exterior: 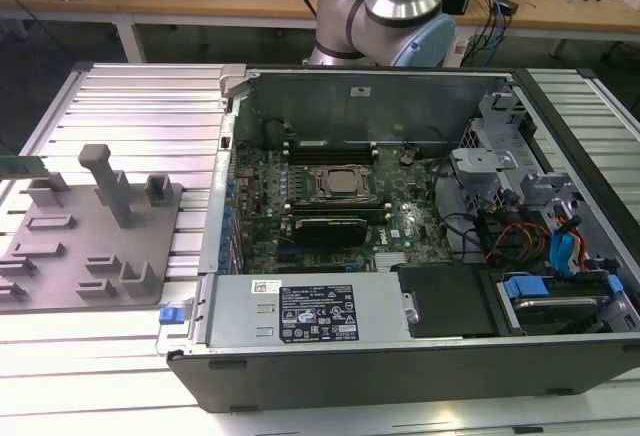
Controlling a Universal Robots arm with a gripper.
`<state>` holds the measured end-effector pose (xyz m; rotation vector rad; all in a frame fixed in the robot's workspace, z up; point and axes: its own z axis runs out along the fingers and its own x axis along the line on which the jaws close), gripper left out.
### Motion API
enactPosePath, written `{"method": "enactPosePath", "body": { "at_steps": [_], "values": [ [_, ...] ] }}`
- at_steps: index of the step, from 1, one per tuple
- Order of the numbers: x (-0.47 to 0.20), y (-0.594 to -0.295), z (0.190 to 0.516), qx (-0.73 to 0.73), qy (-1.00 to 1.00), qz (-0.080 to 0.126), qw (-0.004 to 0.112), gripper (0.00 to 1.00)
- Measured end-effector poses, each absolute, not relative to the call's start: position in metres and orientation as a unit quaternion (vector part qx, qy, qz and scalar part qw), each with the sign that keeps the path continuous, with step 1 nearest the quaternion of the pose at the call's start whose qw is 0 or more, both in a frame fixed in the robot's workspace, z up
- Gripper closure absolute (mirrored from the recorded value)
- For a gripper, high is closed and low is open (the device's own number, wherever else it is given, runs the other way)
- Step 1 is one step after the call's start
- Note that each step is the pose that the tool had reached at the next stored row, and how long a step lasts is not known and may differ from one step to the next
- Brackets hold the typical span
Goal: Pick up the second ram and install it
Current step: 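Pick up the second ram and move it above second insertion slot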
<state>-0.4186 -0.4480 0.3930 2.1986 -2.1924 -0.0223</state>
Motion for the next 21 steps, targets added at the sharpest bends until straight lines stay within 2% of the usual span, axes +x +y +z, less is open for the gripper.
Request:
{"method": "enactPosePath", "body": {
  "at_steps": [8,13,21],
  "values": [
    [-0.419,-0.446,0.422,0.708,-0.706,-0.004,0.021,0.91],
    [-0.419,-0.443,0.452,0.708,-0.706,-0.003,0.023,0.91],
    [-0.416,-0.443,0.457,0.708,-0.706,-0.002,0.023,0.91]
  ]
}}
